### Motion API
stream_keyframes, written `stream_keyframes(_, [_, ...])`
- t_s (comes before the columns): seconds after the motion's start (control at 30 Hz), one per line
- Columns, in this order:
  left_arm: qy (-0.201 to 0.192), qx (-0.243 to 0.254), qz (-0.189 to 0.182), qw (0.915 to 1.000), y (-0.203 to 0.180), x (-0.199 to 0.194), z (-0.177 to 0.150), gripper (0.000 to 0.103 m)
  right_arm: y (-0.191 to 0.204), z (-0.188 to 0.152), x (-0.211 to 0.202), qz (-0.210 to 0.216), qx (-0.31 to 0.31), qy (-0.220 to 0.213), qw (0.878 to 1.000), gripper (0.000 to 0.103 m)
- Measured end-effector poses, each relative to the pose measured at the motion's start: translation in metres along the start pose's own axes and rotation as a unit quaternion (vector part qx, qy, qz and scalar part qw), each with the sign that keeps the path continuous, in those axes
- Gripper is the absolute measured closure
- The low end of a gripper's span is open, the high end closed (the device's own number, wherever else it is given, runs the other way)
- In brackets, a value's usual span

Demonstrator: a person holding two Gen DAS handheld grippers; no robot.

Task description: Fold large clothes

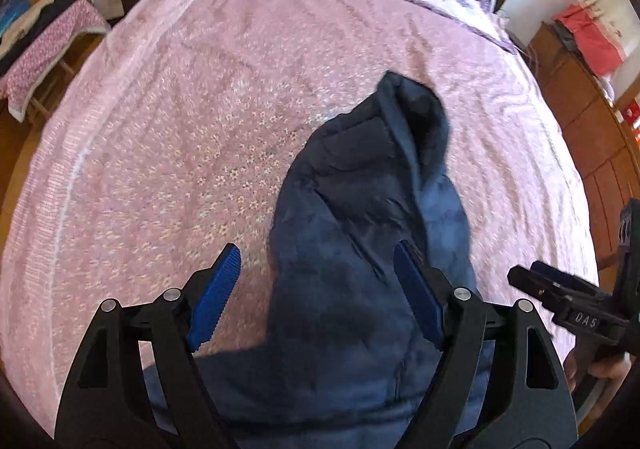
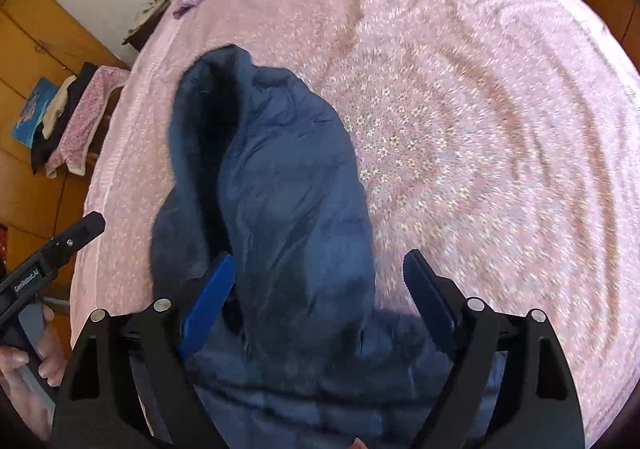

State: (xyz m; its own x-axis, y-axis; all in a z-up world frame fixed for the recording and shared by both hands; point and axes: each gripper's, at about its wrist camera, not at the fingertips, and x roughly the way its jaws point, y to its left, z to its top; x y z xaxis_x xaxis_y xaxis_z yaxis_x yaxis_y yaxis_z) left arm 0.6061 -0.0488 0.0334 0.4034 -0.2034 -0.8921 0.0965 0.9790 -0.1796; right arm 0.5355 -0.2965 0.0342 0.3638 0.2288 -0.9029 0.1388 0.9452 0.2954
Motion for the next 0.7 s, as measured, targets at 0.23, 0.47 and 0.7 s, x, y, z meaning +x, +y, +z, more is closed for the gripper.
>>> stream_keyframes(0.23, [0.068, -0.050, 0.019, 0.9963, 0.016, 0.084, 0.009, 0.025, -0.016, 0.023, 0.064, 0.024, 0.038, 0.041, 0.998, 0.020])
stream_keyframes(0.47, [0.098, -0.076, 0.003, 0.9923, 0.022, 0.126, 0.010, 0.025, -0.021, 0.030, 0.098, 0.027, 0.043, 0.062, 0.997, 0.024])
stream_keyframes(0.7, [0.118, -0.053, -0.002, 0.9916, 0.008, 0.149, 0.007, 0.084, -0.020, 0.022, 0.114, 0.049, 0.033, 0.074, 0.996, 0.074])
